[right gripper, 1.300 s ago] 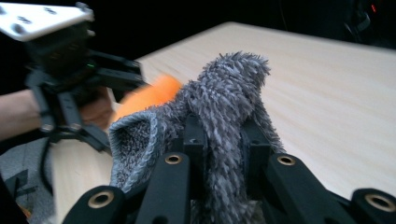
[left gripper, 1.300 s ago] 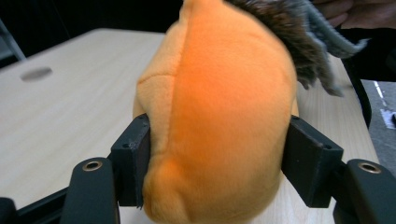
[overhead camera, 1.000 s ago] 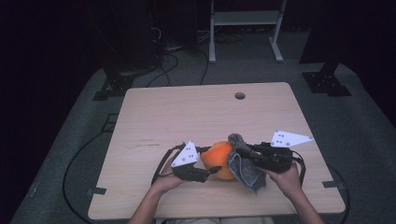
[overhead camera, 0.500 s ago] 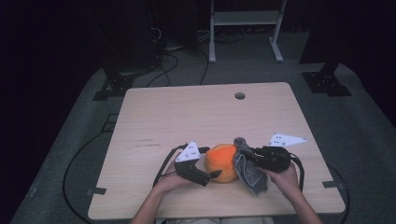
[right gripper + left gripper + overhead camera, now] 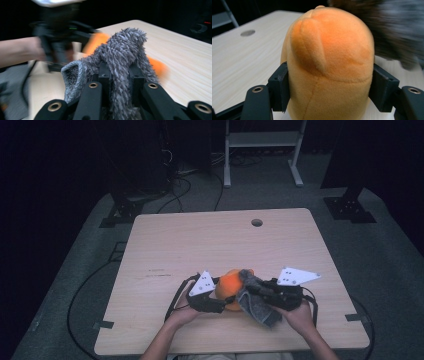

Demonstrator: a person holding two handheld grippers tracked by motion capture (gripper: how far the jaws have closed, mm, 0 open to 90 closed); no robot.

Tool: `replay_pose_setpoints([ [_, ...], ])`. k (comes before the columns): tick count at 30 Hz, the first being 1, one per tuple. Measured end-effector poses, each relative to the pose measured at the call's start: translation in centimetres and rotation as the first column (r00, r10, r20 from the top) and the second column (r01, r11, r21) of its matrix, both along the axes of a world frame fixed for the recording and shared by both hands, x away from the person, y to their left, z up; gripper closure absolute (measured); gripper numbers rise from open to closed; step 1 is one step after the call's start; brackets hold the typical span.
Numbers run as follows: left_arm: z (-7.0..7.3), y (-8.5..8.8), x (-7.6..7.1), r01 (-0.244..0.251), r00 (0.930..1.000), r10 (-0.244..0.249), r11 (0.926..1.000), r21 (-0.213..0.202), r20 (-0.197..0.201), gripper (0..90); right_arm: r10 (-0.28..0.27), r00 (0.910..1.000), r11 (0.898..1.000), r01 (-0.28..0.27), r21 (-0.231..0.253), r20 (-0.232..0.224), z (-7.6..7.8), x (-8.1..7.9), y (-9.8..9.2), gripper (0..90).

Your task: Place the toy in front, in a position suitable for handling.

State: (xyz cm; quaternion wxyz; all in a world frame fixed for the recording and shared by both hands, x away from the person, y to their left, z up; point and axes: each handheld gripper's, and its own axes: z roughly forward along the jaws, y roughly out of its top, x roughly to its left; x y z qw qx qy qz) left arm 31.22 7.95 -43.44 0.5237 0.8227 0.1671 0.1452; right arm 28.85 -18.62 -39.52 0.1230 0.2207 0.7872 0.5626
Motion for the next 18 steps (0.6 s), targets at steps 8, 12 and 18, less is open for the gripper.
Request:
replay_pose_setpoints([
  [8,-0.2,-0.6,-1.1,0.043,0.9970,-0.047,0.9974,0.058,0.061,31.3,-0.073,0.9973,0.997,0.073,-0.005,-0.010,-0.1,1.2,-1.5,76.3],
  [12,-0.2,-1.1,-1.4,0.075,0.9932,-0.081,0.9944,0.075,0.084,30.2,-0.106,0.9926,0.994,0.105,-0.004,-0.060,-1.2,2.2,-3.3,76.1],
  [18,-0.4,-1.4,-1.5,0.080,0.9916,-0.089,0.9927,0.090,0.094,29.9,-0.089,0.9942,0.996,0.089,-0.014,-0.061,-0.8,1.6,-3.2,76.3],
])
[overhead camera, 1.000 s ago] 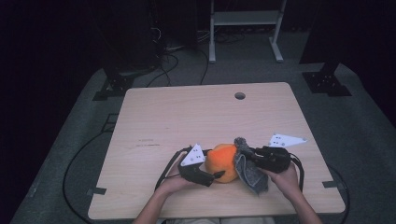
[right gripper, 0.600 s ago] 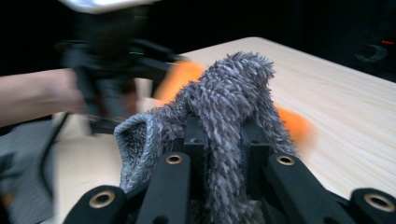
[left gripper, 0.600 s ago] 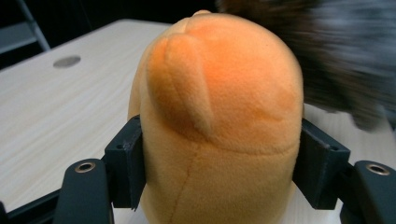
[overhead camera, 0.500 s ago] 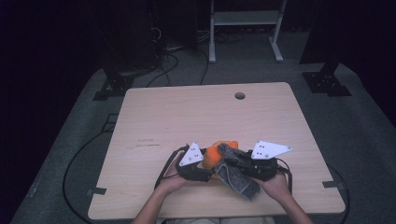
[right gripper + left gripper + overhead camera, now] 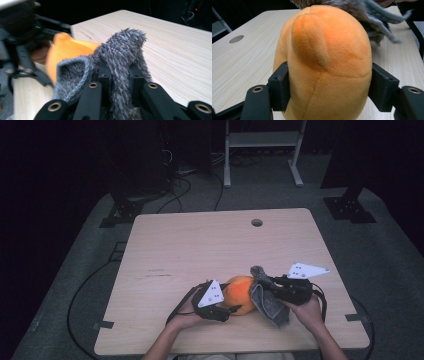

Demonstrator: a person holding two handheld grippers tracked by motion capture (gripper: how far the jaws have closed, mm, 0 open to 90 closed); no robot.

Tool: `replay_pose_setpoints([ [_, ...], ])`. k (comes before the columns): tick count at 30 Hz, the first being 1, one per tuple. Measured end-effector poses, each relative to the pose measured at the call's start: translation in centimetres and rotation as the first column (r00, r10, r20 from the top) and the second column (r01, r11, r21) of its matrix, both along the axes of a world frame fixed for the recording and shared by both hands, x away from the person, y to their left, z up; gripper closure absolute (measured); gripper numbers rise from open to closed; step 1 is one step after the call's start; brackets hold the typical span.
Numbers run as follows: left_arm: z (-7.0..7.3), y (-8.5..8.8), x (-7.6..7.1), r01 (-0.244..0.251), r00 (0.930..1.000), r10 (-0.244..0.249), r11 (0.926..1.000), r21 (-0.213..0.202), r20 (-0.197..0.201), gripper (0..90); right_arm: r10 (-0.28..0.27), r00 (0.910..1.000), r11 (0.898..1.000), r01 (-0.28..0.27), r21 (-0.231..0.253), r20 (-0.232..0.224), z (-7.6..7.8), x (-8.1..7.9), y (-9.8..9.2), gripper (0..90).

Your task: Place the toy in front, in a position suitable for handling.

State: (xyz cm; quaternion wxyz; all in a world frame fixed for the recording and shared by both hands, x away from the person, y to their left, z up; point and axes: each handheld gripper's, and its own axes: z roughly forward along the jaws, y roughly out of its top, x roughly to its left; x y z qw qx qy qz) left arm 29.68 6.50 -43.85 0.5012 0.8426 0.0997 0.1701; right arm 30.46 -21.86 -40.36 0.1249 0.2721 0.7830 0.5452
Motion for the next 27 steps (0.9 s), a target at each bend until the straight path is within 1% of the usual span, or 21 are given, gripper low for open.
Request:
replay_pose_setpoints([
  [1,-0.1,-0.2,-0.1,0.006,1.0000,-0.006,1.0000,0.000,0.006,30.0,0.029,0.9996,0.999,-0.029,0.012,0.005,0.4,-0.3,0.4,76.3],
  [2,-0.1,-0.4,-0.3,0.015,0.9996,-0.015,0.9998,0.011,0.023,30.0,0.066,0.9976,0.998,-0.066,0.018,0.020,0.8,-0.7,1.0,76.3],
  [3,-0.1,-0.4,-0.5,0.026,0.9988,-0.027,0.9992,0.030,0.041,30.2,0.100,0.9943,0.995,-0.101,0.010,0.036,1.3,-1.1,1.7,76.3],
  [4,-0.1,-0.5,-0.6,0.030,0.9983,-0.032,0.9989,0.036,0.049,30.2,0.110,0.9924,0.994,-0.110,-0.004,0.054,1.7,-1.3,2.3,76.3],
  [5,-0.1,-0.4,-0.8,0.033,0.9979,-0.035,0.9984,0.046,0.055,30.2,0.115,0.9917,0.993,-0.114,-0.014,0.058,1.9,-1.3,2.5,76.3],
  [6,0.0,-0.3,-0.7,0.037,0.9977,-0.039,0.9982,0.046,0.055,30.1,0.116,0.9915,0.993,-0.115,-0.027,0.059,1.9,-1.2,2.7,76.3],
  [7,-0.1,-0.3,-0.6,0.038,0.9979,-0.040,0.9984,0.043,0.051,29.6,0.112,0.9927,0.993,-0.110,-0.036,0.045,1.6,-1.0,2.6,76.3],
  [8,-0.1,-0.3,-0.6,0.029,0.9984,-0.031,0.9986,0.045,0.048,26.7,0.112,0.9933,0.993,-0.111,-0.044,0.029,1.2,-0.8,2.6,76.4],
  [9,-0.1,-0.5,-0.4,0.002,0.9994,-0.004,0.9989,0.046,0.035,19.9,0.116,0.9930,0.992,-0.115,-0.047,0.020,0.9,-0.7,2.6,76.5],
  [11,-0.3,-0.8,-0.2,-0.010,0.9999,0.009,0.9987,0.049,0.012,10.2,0.118,0.9929,0.992,-0.117,-0.043,0.013,0.5,-0.9,2.7,76.6],
  [12,-0.4,-0.8,-0.2,0.004,0.9996,-0.006,0.9982,0.059,0.026,10.4,0.126,0.9919,0.991,-0.126,-0.047,0.014,0.6,-1.2,2.9,76.6],
  [13,-0.3,-0.8,-0.3,0.013,0.9994,-0.015,0.9980,0.062,0.031,14.0,0.131,0.9910,0.989,-0.129,-0.068,0.028,0.7,-1.4,3.0,76.6],
  [14,-0.3,-0.7,-0.3,0.016,0.9992,-0.018,0.9981,0.060,0.034,17.2,0.131,0.9908,0.989,-0.129,-0.074,0.032,0.8,-1.4,3.0,76.6],
  [15,-0.3,-0.6,-0.4,0.016,0.9993,-0.017,0.9985,0.052,0.032,20.9,0.133,0.9907,0.989,-0.131,-0.069,0.028,0.8,-1.2,2.7,76.7],
  [17,-0.4,-0.6,-0.4,0.014,0.9993,-0.015,0.9990,0.044,0.035,23.9,0.120,0.9928,0.992,-0.120,-0.033,-0.001,0.8,-0.5,1.8,76.7],
  [19,-0.5,-0.8,-0.6,0.017,0.9991,-0.019,0.9990,0.042,0.039,24.8,0.078,0.9968,0.996,-0.078,-0.037,-0.017,0.5,0.2,0.7,76.7],
  [21,-0.6,-0.9,-0.6,0.022,0.9986,-0.024,0.9988,0.044,0.047,24.8,0.045,0.9979,0.999,-0.046,-0.017,-0.045,-0.2,0.7,-0.5,76.7],
  [22,-0.6,-0.9,-0.7,0.024,0.9984,-0.026,0.9987,0.045,0.050,24.7,0.025,0.9984,0.999,-0.026,-0.019,-0.052,-0.5,0.8,-1.1,76.7],
  [25,-0.7,-0.9,-0.8,0.027,0.9982,-0.029,0.9987,0.044,0.053,24.7,0.011,0.9980,1.000,-0.012,-0.025,-0.062,-0.6,0.8,-1.8,76.7],
  [26,-0.7,-1.0,-0.8,0.028,0.9982,-0.030,0.9985,0.047,0.052,24.7,0.013,0.9978,1.000,-0.014,-0.017,-0.065,-0.5,0.7,-1.8,76.7],
  [27,-0.7,-1.0,-0.8,0.031,0.9982,-0.033,0.9984,0.048,0.050,24.6,0.027,0.9978,1.000,-0.027,-0.009,-0.061,-0.4,0.6,-1.5,76.7],
])
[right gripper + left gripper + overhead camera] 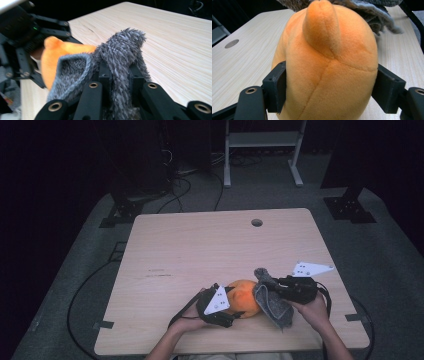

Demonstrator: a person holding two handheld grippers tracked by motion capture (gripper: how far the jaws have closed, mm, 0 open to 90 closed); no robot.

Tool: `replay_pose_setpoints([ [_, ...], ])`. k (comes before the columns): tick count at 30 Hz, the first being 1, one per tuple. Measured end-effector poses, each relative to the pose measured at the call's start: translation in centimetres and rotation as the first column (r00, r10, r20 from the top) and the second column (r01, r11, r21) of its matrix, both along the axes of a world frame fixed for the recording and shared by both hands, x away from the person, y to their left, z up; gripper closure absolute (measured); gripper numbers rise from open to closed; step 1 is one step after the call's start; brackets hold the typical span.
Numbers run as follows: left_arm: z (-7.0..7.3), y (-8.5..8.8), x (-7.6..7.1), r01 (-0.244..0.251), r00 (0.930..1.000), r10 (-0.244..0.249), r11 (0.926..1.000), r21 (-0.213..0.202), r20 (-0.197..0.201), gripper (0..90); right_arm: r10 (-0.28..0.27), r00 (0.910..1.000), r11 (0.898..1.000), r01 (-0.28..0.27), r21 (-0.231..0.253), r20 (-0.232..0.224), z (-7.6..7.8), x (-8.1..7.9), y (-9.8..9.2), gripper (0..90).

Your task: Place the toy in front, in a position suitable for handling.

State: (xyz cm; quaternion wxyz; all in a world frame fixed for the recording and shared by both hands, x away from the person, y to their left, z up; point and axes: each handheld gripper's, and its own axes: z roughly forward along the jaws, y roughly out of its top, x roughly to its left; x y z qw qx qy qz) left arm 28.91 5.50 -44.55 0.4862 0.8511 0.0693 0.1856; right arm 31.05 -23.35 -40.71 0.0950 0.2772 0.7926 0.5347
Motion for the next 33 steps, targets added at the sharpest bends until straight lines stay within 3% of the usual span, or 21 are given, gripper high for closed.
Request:
replay_pose_setpoints([
  [4,0.0,-0.4,-0.2,0.020,0.9995,-0.020,0.9995,0.024,0.025,24.5,0.083,0.9959,0.995,-0.085,0.049,0.037,1.3,-1.0,2.4,76.7],
  [7,-0.1,-0.2,-0.4,0.025,0.9992,-0.026,0.9993,0.029,0.030,24.3,0.106,0.9926,0.994,-0.107,0.005,0.060,1.7,-1.1,3.8,76.7],
  [10,-0.2,0.2,-0.2,0.030,0.9993,-0.030,0.9994,0.016,0.020,24.4,0.076,0.9965,0.997,-0.076,0.007,0.035,1.0,-0.2,2.9,76.7],
  [12,-0.2,0.4,-0.2,0.032,0.9993,-0.032,0.9993,0.018,0.018,24.3,0.024,0.9997,0.999,-0.023,0.039,-0.011,0.0,0.6,1.3,76.8],
  [16,-0.3,0.7,0.0,0.033,0.9995,-0.033,0.9994,0.007,0.002,24.1,-0.018,0.9977,0.997,0.022,0.068,-0.065,-1.2,1.3,-0.6,76.7],
  [19,-0.3,1.0,0.2,0.029,0.9995,-0.029,0.9996,0.002,-0.008,23.4,-0.040,0.9965,0.998,0.043,0.039,-0.074,-1.5,1.3,-1.3,76.7],
  [21,-0.3,1.0,0.2,0.025,0.9996,-0.025,0.9997,-0.002,-0.009,23.0,-0.030,0.9969,0.998,0.034,0.054,-0.073,-1.5,1.1,-1.3,76.7],
  [24,-0.3,1.2,0.3,0.017,0.9996,-0.017,0.9998,-0.008,-0.023,22.2,0.020,0.9995,0.995,-0.017,0.102,-0.025,-0.5,0.2,-0.4,76.7],
  [27,-0.3,1.7,0.7,0.009,0.9988,-0.011,0.9996,-0.027,-0.047,21.9,0.040,0.9990,0.997,-0.041,0.068,0.019,0.1,-0.3,0.5,76.6],
  [31,-0.3,2.6,1.0,-0.007,0.9969,0.003,0.9989,-0.046,-0.078,21.8,0.007,0.9996,0.999,-0.006,0.050,-0.028,-1.3,0.5,-0.1,76.6],
  [33,-0.4,2.9,1.3,-0.013,0.9957,0.009,0.9985,-0.052,-0.092,21.2,-0.037,0.9979,0.998,0.034,-0.044,-0.053,-2.5,0.9,-0.5,76.6],
])
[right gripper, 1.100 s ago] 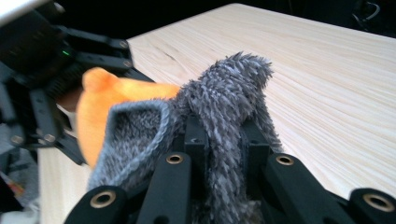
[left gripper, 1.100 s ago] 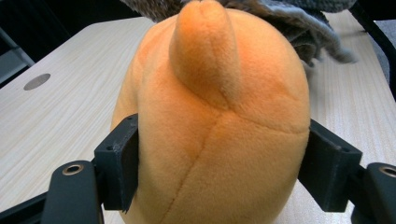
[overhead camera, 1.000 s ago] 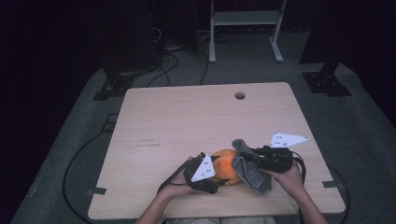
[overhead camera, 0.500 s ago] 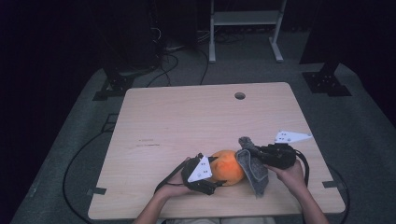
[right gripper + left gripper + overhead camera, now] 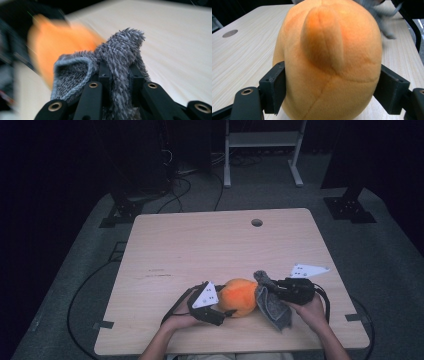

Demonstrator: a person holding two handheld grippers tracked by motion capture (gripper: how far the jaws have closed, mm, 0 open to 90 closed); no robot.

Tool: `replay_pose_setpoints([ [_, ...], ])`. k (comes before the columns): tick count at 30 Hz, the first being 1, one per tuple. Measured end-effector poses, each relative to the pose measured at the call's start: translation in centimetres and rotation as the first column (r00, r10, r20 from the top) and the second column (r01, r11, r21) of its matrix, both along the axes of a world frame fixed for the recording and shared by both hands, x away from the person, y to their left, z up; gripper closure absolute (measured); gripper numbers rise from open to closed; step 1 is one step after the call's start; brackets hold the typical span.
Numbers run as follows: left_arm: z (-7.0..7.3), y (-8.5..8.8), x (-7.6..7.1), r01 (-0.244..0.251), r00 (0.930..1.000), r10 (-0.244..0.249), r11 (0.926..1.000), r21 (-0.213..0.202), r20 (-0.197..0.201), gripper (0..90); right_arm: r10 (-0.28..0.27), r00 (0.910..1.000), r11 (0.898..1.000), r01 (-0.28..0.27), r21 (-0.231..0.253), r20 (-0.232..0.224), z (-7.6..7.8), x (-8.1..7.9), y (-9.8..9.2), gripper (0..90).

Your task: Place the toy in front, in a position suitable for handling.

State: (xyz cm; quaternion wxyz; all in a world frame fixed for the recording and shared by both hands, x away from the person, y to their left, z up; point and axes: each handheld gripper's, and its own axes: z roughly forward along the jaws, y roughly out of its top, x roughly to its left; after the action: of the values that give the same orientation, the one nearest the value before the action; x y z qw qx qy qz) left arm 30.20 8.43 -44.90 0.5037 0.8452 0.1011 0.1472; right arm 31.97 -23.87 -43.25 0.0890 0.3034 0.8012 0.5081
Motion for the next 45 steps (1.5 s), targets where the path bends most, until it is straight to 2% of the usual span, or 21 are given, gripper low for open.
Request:
replay_pose_setpoints([
  [1,0.0,0.1,0.1,-0.001,1.0000,0.001,1.0000,-0.007,-0.009,21.1,-0.003,0.9999,1.000,0.003,0.005,-0.011,-0.3,0.0,-0.1,76.7],
  [3,-0.1,0.0,0.2,0.003,0.9999,-0.003,0.9999,-0.010,-0.009,20.8,0.001,0.9998,0.999,-0.002,0.043,0.019,0.4,-0.4,-0.2,76.6],
  [6,-0.3,-0.4,0.0,0.014,0.9999,-0.014,0.9998,-0.015,0.001,20.6,0.025,0.9976,0.988,-0.035,0.149,0.065,1.9,-0.9,0.3,76.6],
  [7,-0.3,-0.5,-0.1,0.017,0.9998,-0.017,0.9998,-0.006,0.010,20.6,0.041,0.9961,0.985,-0.054,0.164,0.078,2.2,-1.1,0.6,76.6],
  [8,-0.2,-0.5,-0.1,0.018,0.9997,-0.018,0.9998,-0.001,0.013,20.5,0.060,0.9943,0.984,-0.073,0.161,0.088,2.4,-1.3,1.1,76.7],
  [11,-0.2,-0.5,-0.1,0.015,0.9998,-0.015,0.9999,0.002,0.014,20.4,0.067,0.9944,0.989,-0.076,0.123,0.082,1.9,-1.3,1.7,76.6],
  [13,-0.2,-0.4,-0.1,0.010,0.9999,-0.010,0.9999,0.002,0.011,20.4,0.059,0.9968,0.987,-0.066,0.144,0.054,1.1,-0.9,1.3,76.6],
  [15,-0.2,-0.3,0.0,0.007,1.0000,-0.007,0.9999,-0.011,0.002,20.4,0.036,0.9991,0.991,-0.039,0.125,0.024,0.6,-0.5,0.8,76.6],
  [17,-0.2,-0.3,0.0,0.011,0.9999,-0.011,0.9999,-0.013,0.002,20.4,0.020,0.9991,0.992,-0.025,0.123,0.038,0.8,-0.7,0.4,76.6],
  [18,-0.3,-0.4,0.0,0.011,0.9999,-0.011,0.9998,-0.016,0.005,20.4,0.021,0.9988,0.989,-0.027,0.143,0.045,1.1,-0.8,0.4,76.6],
  [20,-0.4,-0.6,0.0,0.013,0.9998,-0.013,0.9997,-0.019,0.012,20.4,0.036,0.9963,0.981,-0.050,0.186,0.079,2.1,-1.3,0.6,76.6],
  [22,-0.4,-0.7,0.1,0.010,0.9999,-0.010,0.9996,-0.025,0.014,20.4,0.059,0.9928,0.976,-0.079,0.201,0.105,2.8,-1.7,1.3,76.6],
  [25,-0.3,-0.6,0.2,0.000,1.0000,0.000,0.9997,-0.025,0.005,21.4,0.076,0.9918,0.988,-0.089,0.127,0.102,2.4,-1.5,2.4,76.6],
  [27,-0.2,-0.8,0.2,-0.008,1.0000,0.008,0.9995,-0.031,-0.001,22.5,0.059,0.9949,0.990,-0.069,0.127,0.082,1.8,-1.1,1.9,76.6],
  [30,0.0,-1.0,0.2,-0.027,0.9996,0.027,0.9988,-0.041,-0.006,23.5,0.016,0.9971,0.993,-0.024,0.115,0.075,1.9,-1.0,0.9,76.6],
  [32,0.1,-1.3,0.1,-0.022,0.9998,0.022,0.9994,-0.027,0.003,24.2,0.022,0.9962,0.991,-0.032,0.128,0.084,2.4,-1.3,0.8,76.6],
  [35,0.1,-2.0,-0.1,-0.005,0.9998,0.005,0.9998,-0.017,0.019,24.2,0.055,0.9916,0.988,-0.071,0.137,0.117,3.6,-2.0,1.8,76.6],
  [37,0.0,-2.1,-0.2,-0.002,0.9997,0.002,0.9998,-0.020,0.025,24.1,0.074,0.9891,0.989,-0.089,0.116,0.127,3.9,-2.1,2.5,76.5],
  [39,-0.1,-1.9,-0.2,0.000,0.9998,0.001,0.9996,-0.027,0.020,24.1,0.084,0.9899,0.992,-0.094,0.085,0.114,3.5,-1.9,3.0,76.6],
  [42,0.0,-1.9,-0.1,0.004,1.0000,-0.004,0.9992,-0.040,0.002,18.7,0.081,0.9939,0.992,-0.088,0.096,0.075,2.6,-1.3,2.5,76.6],
  [45,0.4,-1.7,0.3,-0.007,0.9982,0.001,0.9952,-0.098,-0.060,10.3,0.067,0.9946,0.995,-0.073,0.073,0.079,2.5,-1.4,2.0,76.5],
])
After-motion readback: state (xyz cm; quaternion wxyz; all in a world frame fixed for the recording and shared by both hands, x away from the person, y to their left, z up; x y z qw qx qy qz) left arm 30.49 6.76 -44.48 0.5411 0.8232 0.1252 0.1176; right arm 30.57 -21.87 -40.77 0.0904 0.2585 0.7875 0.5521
